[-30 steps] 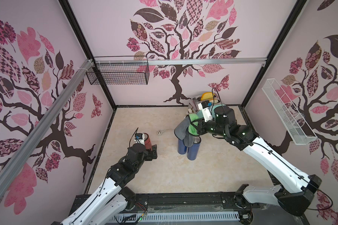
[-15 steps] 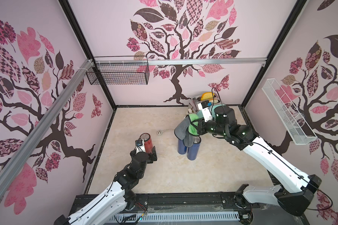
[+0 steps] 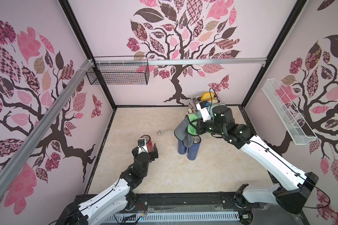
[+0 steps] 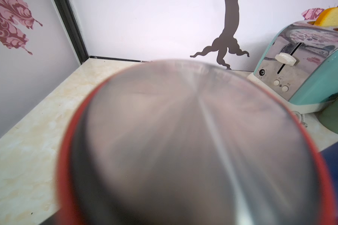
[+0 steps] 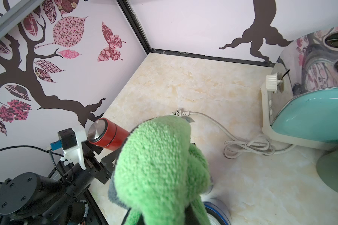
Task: Wipe the surface of the thermos
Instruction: Pick up the thermos from the center of the board.
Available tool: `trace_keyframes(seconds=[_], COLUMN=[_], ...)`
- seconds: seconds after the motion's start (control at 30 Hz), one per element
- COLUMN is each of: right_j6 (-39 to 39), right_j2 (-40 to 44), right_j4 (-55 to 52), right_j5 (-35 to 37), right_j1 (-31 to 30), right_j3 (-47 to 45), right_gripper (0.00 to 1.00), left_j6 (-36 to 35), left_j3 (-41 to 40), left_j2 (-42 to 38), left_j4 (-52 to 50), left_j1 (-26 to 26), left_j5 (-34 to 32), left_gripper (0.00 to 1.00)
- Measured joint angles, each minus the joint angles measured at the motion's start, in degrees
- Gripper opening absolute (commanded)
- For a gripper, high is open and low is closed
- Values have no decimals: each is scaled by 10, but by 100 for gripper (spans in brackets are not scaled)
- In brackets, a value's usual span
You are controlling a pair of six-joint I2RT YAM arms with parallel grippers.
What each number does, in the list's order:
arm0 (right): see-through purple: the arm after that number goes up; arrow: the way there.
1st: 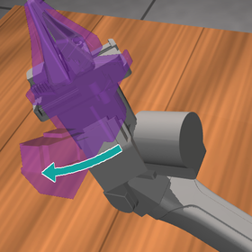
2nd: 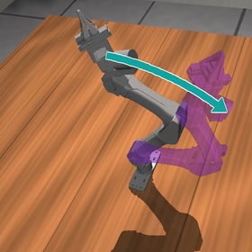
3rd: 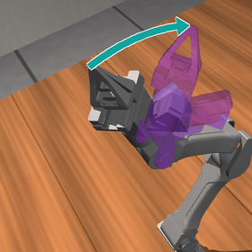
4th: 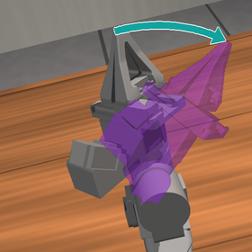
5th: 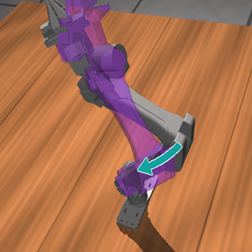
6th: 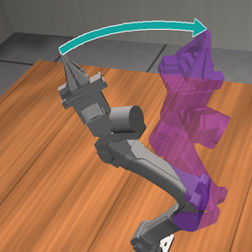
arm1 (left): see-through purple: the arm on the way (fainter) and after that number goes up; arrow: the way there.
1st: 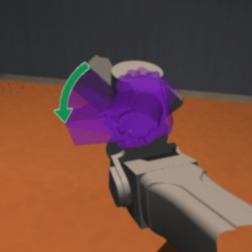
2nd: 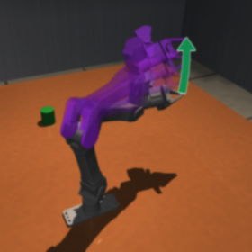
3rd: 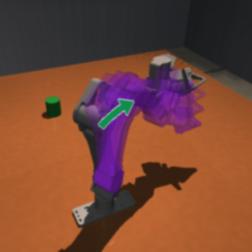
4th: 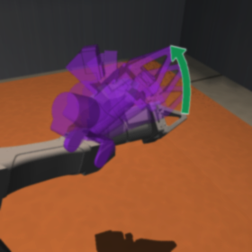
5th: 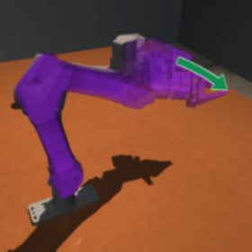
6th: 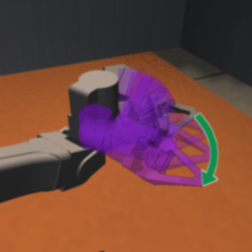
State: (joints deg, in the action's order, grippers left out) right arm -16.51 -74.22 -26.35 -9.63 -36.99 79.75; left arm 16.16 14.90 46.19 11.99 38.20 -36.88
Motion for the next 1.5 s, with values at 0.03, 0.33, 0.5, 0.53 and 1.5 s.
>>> trace_keyframes(seconds=[0.03,0.33,0.5,0.53,1.5], right_j6=[0,0,0,0,-1], right_j2=[0,-2,-11,-12,-52], right_j4=[0,0,2,3,22], right_j5=[0,0,-1,-1,-20], right_j1=[0,0,0,0,1], right_j3=[0,0,0,0,0], right_gripper=[1,1,1,1,1], left_j6=[-3,-27,-32,-32,-82], left_j3=[0,-1,-27,-33,-56], left_j2=[2,23,30,28,172], left_j4=[10,65,99,100,299], left_j1=[0,-5,-5,-5,-23], left_j5=[-4,-18,-26,-29,-59], left_gripper=[98,97,96,96,39])
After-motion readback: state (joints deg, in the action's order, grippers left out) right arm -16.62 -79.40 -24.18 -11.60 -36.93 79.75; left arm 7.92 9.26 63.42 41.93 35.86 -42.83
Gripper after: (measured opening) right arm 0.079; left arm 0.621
